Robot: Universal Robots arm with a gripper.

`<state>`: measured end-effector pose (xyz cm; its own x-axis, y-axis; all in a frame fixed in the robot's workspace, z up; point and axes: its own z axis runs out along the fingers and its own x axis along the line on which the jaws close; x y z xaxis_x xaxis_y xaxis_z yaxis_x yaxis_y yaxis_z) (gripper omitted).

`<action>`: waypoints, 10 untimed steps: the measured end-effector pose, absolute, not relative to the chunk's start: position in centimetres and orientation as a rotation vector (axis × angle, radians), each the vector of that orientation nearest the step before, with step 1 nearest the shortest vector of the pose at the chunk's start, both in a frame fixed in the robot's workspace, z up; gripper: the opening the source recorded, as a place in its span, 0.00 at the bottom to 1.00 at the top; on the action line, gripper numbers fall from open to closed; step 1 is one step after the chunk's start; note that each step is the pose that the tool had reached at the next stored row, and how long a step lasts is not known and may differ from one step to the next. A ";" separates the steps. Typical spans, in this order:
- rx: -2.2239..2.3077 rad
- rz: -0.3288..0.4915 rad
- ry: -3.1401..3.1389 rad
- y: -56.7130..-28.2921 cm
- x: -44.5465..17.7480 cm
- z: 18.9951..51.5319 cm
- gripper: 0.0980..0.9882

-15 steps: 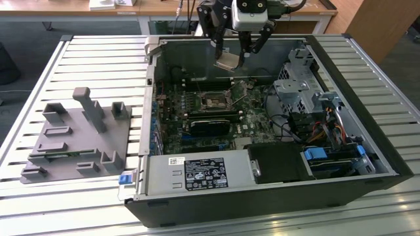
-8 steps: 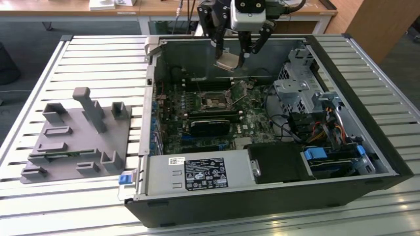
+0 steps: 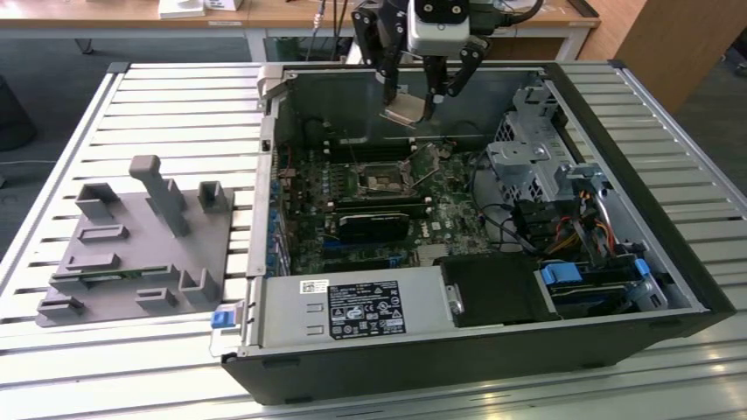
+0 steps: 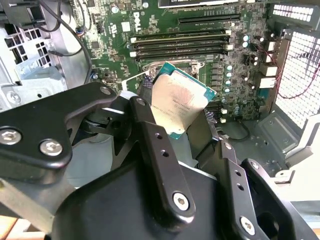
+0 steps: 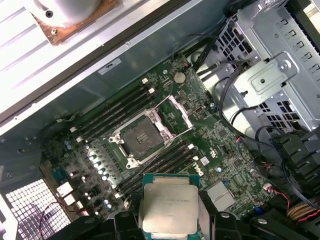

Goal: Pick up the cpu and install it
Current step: 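Place the cpu into insertion slot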

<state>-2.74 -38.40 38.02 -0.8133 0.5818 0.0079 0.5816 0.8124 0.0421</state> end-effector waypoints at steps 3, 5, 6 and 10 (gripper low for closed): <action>0.994 0.064 2.973 -38.4 -2.7 38.0 0.48; 1.060 0.062 2.949 -38.4 -2.7 37.9 0.48; 1.084 0.062 2.940 -38.4 -2.7 37.9 0.48; 1.199 0.061 2.893 -38.4 -2.7 37.8 0.48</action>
